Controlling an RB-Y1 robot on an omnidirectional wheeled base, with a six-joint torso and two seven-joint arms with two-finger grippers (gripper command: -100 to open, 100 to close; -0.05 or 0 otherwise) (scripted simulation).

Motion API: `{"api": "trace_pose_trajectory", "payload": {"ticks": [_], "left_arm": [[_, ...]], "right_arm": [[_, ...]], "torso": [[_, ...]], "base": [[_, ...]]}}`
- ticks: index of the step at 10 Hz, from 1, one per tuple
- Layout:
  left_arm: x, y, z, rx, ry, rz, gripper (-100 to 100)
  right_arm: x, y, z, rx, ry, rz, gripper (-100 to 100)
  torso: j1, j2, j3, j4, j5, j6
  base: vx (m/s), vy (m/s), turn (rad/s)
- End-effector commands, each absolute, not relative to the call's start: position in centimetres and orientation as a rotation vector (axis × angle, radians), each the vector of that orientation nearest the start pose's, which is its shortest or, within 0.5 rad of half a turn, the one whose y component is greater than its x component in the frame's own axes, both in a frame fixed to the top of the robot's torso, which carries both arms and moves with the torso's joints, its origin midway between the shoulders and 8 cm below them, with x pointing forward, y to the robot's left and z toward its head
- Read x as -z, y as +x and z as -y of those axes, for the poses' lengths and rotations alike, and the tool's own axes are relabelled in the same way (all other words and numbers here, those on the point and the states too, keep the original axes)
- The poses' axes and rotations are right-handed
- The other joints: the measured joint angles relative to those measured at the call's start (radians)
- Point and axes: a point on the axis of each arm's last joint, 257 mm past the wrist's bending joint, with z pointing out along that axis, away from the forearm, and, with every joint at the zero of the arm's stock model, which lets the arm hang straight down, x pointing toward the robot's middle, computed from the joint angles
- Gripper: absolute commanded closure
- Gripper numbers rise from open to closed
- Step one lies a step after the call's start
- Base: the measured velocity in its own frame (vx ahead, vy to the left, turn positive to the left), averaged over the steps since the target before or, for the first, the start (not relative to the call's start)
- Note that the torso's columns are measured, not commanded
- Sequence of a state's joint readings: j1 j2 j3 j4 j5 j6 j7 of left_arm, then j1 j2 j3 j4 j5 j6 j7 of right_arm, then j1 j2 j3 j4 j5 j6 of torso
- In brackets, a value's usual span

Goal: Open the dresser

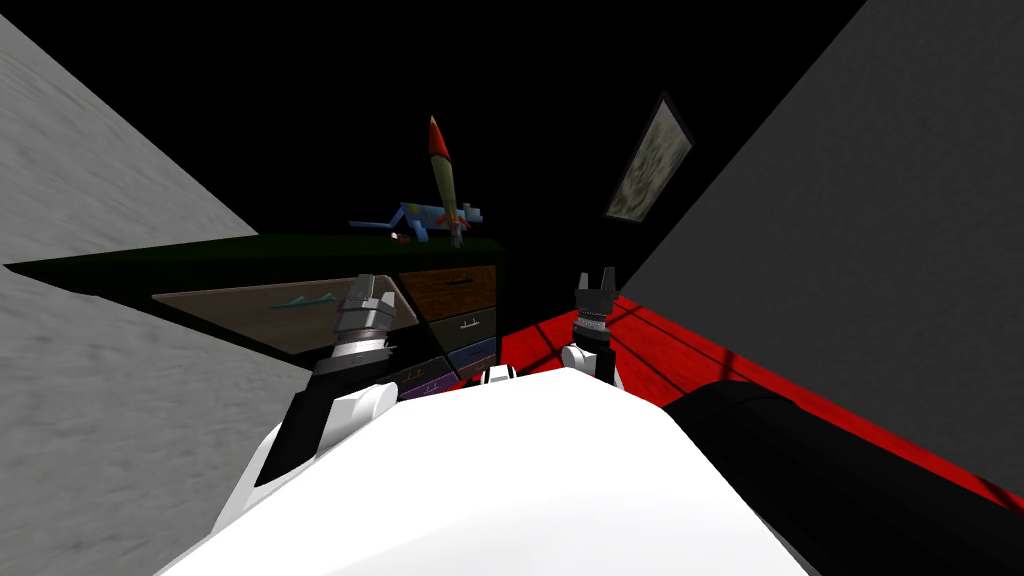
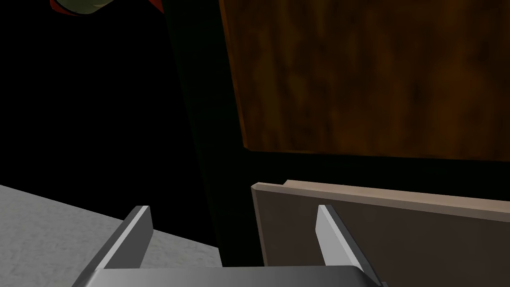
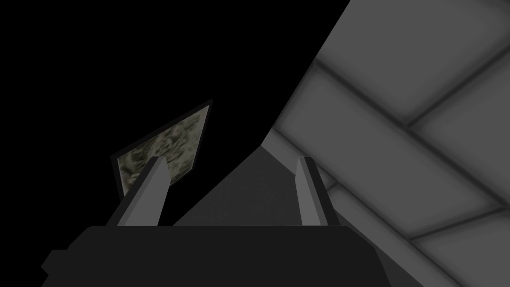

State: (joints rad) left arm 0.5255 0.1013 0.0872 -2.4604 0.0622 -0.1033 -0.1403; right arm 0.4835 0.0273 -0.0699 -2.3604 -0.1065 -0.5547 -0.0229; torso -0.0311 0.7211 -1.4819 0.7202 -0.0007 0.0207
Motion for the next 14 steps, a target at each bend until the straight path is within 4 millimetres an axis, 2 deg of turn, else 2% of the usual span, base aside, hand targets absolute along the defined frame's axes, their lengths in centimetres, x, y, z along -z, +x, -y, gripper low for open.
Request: {"api": "trace_pose_trajectory", "payload": {"ticks": [1, 12, 13, 14], "left_arm": [[-0.1, 36.9, -30.3, 1.076, -0.777, -0.905, -100], [1.0, 37.1, -30.5, 1.054, -0.81, -0.943, -100], [1.4, 37.2, -30.6, 1.045, -0.823, -0.958, -100], [1.9, 37.3, -30.7, 1.036, -0.837, -0.973, -100]], "right_arm": [[-7.4, 30.9, 30.9, -1.356, 0.611, -0.411, 0], [-7.4, 30.9, 30.9, -1.356, 0.611, -0.411, 0], [-7.5, 30.9, 30.9, -1.356, 0.611, -0.411, 0], [-7.5, 30.9, 30.9, -1.357, 0.611, -0.411, 0]], "torso": [[-0.001, -0.002, -0.001, -0.001, 0.0, 0.001], [-0.004, -0.002, -0.002, 0.0, -0.002, 0.004], [-0.003, -0.004, -0.004, 0.001, -0.003, 0.003], [0.007, -0.003, -0.006, 0.007, -0.004, -0.005]], "base": [[-0.007, -0.003, -0.011], [0.0, -0.014, 0.003], [-0.039, -0.09, -0.113], [-0.018, -0.119, -0.089]]}}
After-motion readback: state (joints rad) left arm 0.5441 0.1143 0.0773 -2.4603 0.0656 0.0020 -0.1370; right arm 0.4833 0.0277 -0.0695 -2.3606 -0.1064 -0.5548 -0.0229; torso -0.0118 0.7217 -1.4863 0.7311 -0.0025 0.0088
